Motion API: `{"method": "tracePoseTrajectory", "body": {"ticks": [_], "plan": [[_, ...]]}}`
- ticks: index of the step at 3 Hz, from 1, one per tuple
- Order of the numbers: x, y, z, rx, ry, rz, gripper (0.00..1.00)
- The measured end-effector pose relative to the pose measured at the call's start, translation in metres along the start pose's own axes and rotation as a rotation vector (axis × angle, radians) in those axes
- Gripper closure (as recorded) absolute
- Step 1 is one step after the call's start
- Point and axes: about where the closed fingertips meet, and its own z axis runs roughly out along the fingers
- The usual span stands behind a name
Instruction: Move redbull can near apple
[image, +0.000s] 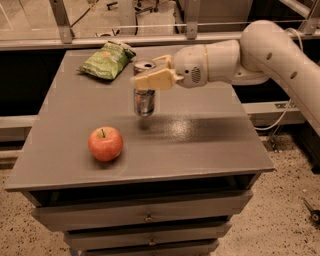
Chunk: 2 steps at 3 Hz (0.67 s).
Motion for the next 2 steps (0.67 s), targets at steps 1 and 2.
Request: {"method": "tracePoseTrajectory", "body": {"ticks": [1,2], "plan": [[0.008,0.018,0.021,-0.037,-0.016,-0.004,0.85],[0.009,0.033,0.037,-0.078,-0.039,-0.036,0.61]]}}
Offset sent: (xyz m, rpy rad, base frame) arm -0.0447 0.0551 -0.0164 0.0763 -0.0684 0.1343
